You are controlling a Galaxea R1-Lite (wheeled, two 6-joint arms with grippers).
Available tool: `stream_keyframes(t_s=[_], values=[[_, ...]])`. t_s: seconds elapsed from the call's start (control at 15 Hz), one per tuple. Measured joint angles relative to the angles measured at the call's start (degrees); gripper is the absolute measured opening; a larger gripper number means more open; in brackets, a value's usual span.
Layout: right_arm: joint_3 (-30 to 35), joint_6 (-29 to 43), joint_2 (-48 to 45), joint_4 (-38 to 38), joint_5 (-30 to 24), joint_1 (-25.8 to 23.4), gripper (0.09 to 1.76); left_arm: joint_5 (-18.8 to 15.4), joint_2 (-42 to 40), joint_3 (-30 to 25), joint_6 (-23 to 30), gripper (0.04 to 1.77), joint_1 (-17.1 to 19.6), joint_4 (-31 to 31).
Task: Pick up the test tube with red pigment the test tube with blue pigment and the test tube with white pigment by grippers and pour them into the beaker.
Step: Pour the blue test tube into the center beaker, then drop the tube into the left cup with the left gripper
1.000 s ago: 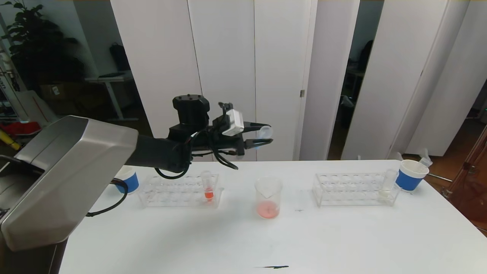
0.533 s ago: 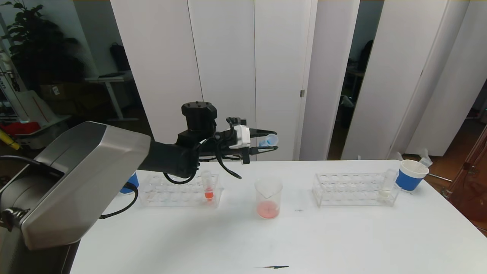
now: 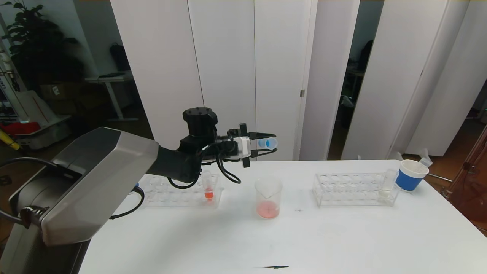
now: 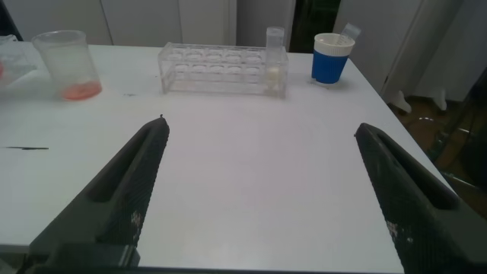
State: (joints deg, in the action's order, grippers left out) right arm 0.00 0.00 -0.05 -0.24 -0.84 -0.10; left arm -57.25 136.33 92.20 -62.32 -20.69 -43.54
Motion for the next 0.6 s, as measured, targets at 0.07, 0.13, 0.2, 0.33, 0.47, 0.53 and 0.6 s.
stream_keyframes(t_s=[0.07,0.13,0.2,0.33,0.47,0.53,0.6], values=[[0.0,0.0,0.0,0.0,0.0,0.0,1.75,0.0,0.1,-0.1,-0.6,0.57,0.0,-0.2],[0.0,0.0,0.0,0.0,0.0,0.0,1.75,0.0,0.1,-0.3,-1.1,0.57,0.0,-1.2],[0.0,0.0,0.0,0.0,0.0,0.0,1.75,0.0,0.2,-0.9,-1.5,0.57,0.0,-2.6],[0.0,0.0,0.0,0.0,0.0,0.0,1.75,0.0,0.1,-2.3,-2.5,0.57,0.1,-4.1],[0.0,0.0,0.0,0.0,0.0,0.0,1.75,0.0,0.2,-3.4,-3.3,0.57,0.4,-6.4],[0.0,0.0,0.0,0.0,0.0,0.0,1.75,0.0,0.2,-4.0,-3.6,0.57,0.5,-7.3],[0.0,0.0,0.0,0.0,0.0,0.0,1.75,0.0,0.4,-4.6,-3.9,0.57,0.6,-8.0]])
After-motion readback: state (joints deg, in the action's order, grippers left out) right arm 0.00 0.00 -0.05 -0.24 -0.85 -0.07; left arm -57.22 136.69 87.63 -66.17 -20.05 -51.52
